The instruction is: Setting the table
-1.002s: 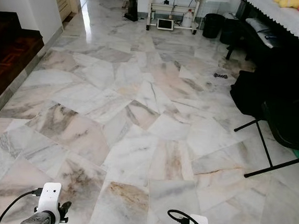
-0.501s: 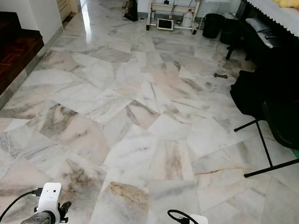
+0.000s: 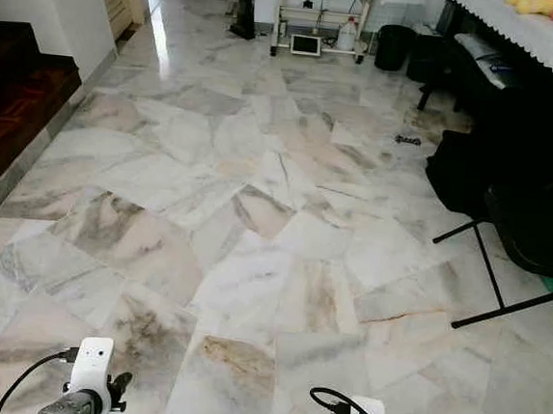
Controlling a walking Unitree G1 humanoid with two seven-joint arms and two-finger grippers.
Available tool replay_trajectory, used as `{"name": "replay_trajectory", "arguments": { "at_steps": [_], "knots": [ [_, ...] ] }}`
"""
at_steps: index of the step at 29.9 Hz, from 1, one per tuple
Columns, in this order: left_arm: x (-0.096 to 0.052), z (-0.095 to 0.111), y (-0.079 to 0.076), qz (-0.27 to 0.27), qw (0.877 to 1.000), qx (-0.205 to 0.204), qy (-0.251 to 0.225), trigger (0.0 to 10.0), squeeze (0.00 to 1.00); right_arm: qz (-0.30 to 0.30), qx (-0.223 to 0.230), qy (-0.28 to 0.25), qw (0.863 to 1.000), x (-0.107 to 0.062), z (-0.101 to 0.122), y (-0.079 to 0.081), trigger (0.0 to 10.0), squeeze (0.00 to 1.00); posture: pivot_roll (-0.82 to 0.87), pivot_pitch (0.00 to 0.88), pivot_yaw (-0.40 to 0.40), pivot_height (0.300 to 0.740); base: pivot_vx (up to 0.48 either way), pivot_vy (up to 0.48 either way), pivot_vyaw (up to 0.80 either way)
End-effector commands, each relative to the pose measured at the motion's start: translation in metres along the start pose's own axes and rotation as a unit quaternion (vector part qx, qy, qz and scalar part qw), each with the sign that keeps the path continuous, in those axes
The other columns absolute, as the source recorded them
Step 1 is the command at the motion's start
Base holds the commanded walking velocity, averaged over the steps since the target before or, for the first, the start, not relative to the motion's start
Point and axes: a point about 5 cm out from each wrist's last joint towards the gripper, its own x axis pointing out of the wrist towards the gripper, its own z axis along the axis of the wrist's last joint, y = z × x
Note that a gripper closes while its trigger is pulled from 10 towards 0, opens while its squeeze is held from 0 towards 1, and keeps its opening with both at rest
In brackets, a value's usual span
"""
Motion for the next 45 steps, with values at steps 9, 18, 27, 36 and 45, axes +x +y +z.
{"name": "replay_trajectory", "arguments": {
  "at_steps": [9, 18, 27, 36, 45],
  "knots": [
    [-0.01, -0.029, 0.026, -0.01, 0.997, 0.047, 0.056, 10.0, 0.0, 0.053, 0.113, -0.001, 0.992, 0.007, 0.02, 0.026, 10.0, 0.0, 0.01, 0.01, -0.077, 0.74, 0.0, 0.0, 0.0],
    [-0.011, -0.033, 0.025, -0.01, 0.997, 0.045, 0.062, 10.0, 0.0, 0.051, 0.097, 0.008, 0.994, 0.007, 0.018, 0.026, 10.0, 0.0, 0.01, 0.007, -0.082, 0.74, 0.0, 0.0, 0.0],
    [-0.011, -0.033, 0.025, -0.01, 0.997, 0.045, 0.062, 10.0, 0.0, 0.051, 0.097, 0.008, 0.994, 0.007, 0.018, 0.026, 10.0, 0.0, 0.01, 0.007, -0.082, 0.74, 0.0, 0.0, 0.0],
    [-0.011, -0.033, 0.025, -0.01, 0.997, 0.045, 0.062, 10.0, 0.0, 0.051, 0.097, 0.008, 0.994, 0.007, 0.018, 0.026, 10.0, 0.0, 0.01, 0.007, -0.082, 0.74, 0.0, 0.0, 0.0],
    [-0.011, -0.033, 0.025, -0.01, 0.997, 0.045, 0.062, 10.0, 0.0, 0.051, 0.097, 0.008, 0.994, 0.007, 0.018, 0.026, 10.0, 0.0, 0.01, 0.007, -0.082, 0.74, 0.0, 0.0, 0.0]
  ]
}}
